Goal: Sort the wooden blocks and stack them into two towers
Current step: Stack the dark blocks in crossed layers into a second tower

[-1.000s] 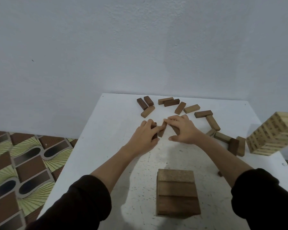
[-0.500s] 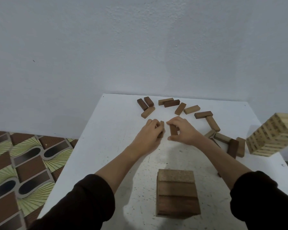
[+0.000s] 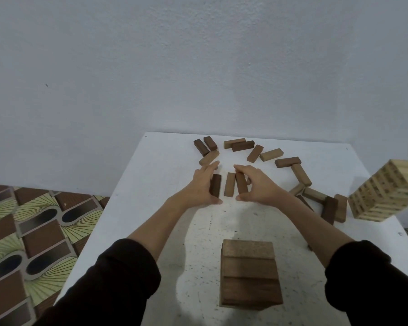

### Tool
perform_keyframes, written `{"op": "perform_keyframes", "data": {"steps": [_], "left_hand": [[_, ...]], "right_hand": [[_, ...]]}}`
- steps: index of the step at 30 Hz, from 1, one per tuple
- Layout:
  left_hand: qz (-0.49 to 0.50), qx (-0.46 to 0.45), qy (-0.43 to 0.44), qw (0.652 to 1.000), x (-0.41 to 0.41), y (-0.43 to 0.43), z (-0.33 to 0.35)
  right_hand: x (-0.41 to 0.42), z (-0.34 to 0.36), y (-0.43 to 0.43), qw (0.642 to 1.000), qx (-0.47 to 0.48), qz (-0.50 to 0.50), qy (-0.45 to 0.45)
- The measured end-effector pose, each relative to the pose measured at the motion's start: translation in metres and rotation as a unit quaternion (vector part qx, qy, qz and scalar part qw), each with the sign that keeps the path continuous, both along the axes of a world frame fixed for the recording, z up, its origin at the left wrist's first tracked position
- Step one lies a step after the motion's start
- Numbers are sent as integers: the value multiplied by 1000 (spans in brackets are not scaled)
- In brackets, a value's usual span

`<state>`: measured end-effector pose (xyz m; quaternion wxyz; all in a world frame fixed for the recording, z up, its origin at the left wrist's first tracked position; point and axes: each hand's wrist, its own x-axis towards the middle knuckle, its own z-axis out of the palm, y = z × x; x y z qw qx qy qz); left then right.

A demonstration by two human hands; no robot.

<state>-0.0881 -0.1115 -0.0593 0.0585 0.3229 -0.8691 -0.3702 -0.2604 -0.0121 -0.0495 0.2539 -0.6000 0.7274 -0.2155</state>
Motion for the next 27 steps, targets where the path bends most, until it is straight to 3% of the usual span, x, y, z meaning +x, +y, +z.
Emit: {"op": "perform_keyframes", "data": {"steps": [10, 17, 27], "left_hand": [[7, 49, 78, 996, -6, 6, -14], [5, 54, 80, 995, 2, 20, -8], [-30, 11, 145, 989, 30, 48, 95]], "right_hand": [[14, -1, 0, 1000, -5, 12, -20], [24, 0, 12, 999, -11, 1, -40], [34, 93, 51, 992, -107, 22, -55]]}}
